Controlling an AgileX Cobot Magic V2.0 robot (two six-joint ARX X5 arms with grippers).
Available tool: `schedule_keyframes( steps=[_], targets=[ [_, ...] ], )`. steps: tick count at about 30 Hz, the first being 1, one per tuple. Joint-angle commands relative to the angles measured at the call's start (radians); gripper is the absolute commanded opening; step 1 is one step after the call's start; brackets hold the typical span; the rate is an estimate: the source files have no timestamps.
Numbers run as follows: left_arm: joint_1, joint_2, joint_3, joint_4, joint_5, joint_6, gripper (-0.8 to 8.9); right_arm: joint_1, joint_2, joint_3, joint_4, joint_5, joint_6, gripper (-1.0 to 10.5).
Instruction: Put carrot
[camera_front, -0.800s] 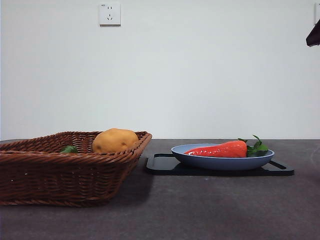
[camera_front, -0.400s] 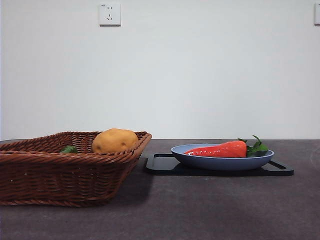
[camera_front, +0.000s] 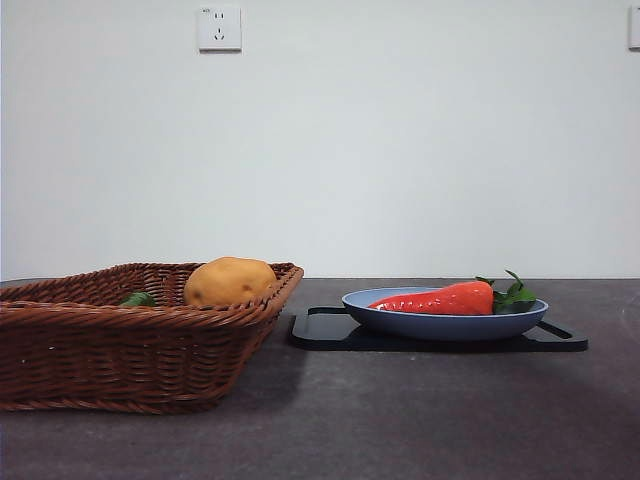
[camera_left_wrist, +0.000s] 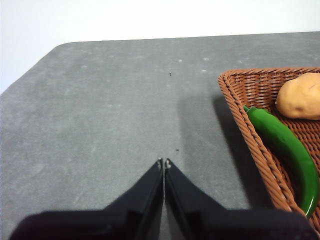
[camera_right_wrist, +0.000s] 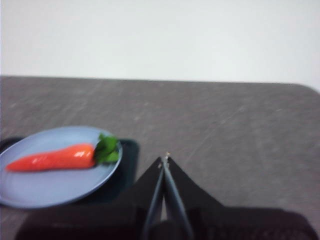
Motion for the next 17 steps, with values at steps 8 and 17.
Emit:
schedule_keyframes(
  steps=[8, 17],
  targets=[
    [0.003, -0.002, -0.009, 0.012, 0.001, -0.006, 0.08, -0.047, -0.053, -0.15, 0.029, -0.14, -0.007, 0.1],
    [0.003, -0.002, -0.009, 0.012, 0.001, -0.006, 0.08, -0.047, -0.069, -0.195, 0.037, -0.14, 0.004, 0.1]
  ],
)
